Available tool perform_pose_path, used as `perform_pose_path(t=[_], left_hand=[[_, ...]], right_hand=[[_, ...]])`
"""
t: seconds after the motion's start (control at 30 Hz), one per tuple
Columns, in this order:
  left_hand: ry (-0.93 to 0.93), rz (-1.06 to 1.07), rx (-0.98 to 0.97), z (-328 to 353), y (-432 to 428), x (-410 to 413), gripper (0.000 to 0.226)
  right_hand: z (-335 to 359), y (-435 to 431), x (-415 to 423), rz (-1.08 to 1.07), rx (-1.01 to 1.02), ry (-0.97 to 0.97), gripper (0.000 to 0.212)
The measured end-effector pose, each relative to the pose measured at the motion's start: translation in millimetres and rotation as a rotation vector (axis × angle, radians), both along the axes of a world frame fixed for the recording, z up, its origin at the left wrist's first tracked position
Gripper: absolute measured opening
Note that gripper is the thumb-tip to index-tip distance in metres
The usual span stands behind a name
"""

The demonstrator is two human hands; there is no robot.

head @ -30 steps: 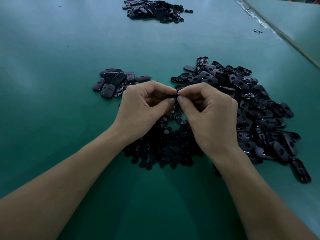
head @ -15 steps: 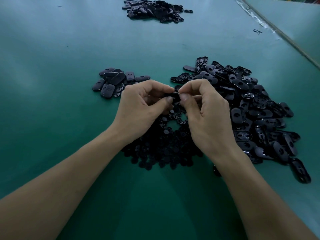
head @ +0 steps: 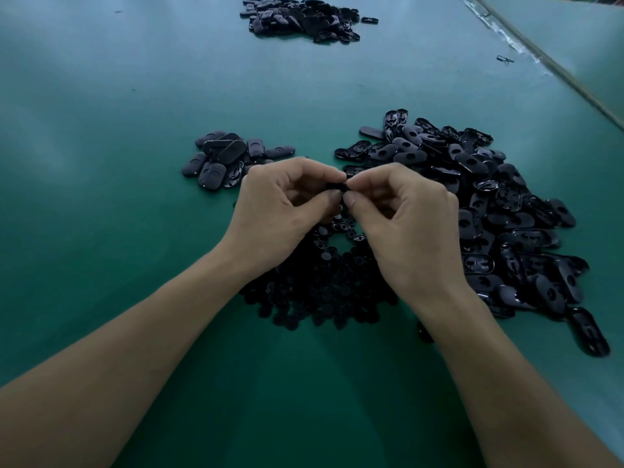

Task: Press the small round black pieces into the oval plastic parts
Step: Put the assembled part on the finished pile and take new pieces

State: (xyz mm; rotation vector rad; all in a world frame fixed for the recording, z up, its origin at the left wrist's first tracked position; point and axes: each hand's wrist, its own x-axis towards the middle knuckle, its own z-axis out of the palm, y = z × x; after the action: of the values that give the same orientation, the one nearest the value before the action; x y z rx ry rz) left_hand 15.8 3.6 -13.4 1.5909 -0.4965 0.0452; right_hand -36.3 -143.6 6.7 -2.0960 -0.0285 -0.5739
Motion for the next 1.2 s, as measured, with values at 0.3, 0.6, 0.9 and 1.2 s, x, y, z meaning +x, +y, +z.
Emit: perform_pose_path(t=[0.3,0.6,0.9,1.2], left_hand=[[-0.019,-0.014,0.024,-0.4,1.9,0.4,0.022],[-0.053,-0.018,0.042,0.1,1.5,-0.6,0.026],[-0.062,-0.011,0.055,-0.4,0.9,-1.0,0.029],[-0.104,0.007,0.122,-1.1,-0.3,-0.8,0.023]], right_hand=[[0.2,1.8,-0.9,0.007,0.006,0.032,0.02],[0.0,0.0,-0.2,-0.007,-0.025,0.045,0.015],[-0.9,0.5,-0.8,0.024,-0.004,0.048,0.018],[0.4,3.3,-3.0,-0.005,-0.05,0.005,0.015]])
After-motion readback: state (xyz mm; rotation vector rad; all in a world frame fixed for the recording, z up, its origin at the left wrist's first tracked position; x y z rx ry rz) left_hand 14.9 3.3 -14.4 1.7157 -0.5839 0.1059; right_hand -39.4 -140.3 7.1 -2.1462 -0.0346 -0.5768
